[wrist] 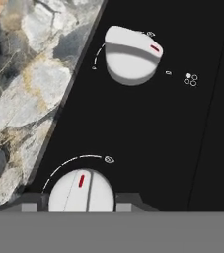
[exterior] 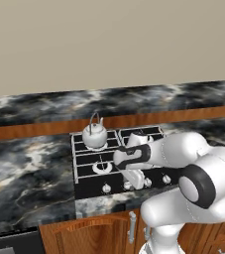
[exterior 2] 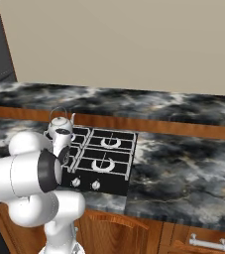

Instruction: Turn off the rear left burner of the stove.

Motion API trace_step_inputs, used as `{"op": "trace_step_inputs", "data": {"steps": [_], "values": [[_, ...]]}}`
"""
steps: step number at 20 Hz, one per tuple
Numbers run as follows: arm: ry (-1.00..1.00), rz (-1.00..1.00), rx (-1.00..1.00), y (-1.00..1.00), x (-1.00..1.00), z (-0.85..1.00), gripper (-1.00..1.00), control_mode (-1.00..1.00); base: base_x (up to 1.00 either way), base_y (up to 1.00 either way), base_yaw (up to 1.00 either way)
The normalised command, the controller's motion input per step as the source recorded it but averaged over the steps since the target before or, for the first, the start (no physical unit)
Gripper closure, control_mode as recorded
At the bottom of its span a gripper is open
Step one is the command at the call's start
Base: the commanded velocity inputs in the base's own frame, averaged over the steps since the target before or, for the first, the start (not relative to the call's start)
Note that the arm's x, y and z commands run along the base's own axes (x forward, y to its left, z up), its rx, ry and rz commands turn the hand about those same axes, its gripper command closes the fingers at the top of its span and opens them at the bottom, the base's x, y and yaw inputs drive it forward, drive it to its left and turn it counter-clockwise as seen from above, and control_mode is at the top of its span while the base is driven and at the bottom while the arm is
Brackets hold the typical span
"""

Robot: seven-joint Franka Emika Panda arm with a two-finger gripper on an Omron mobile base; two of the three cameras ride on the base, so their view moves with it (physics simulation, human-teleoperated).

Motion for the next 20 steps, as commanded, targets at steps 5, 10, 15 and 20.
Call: {"op": "trace_step_inputs", "data": {"steps": [5, 10, 15, 20], "values": [[0.00, -0.26, 0.02, 0.00, 0.00, -0.01, 1.00, -1.00, 0.00, 0.00, 0.00], [0.02, -0.33, 0.04, 0.00, 0.06, 0.00, 1.00, -1.00, 0.00, 0.00, 0.00], [0.07, -0.40, 0.10, 0.00, 0.01, 0.00, 1.00, -1.00, 0.00, 0.00, 0.00], [0.07, -0.43, 0.10, 0.00, 0.00, 0.00, 1.00, -1.00, 0.00, 0.00, 0.00]]}}
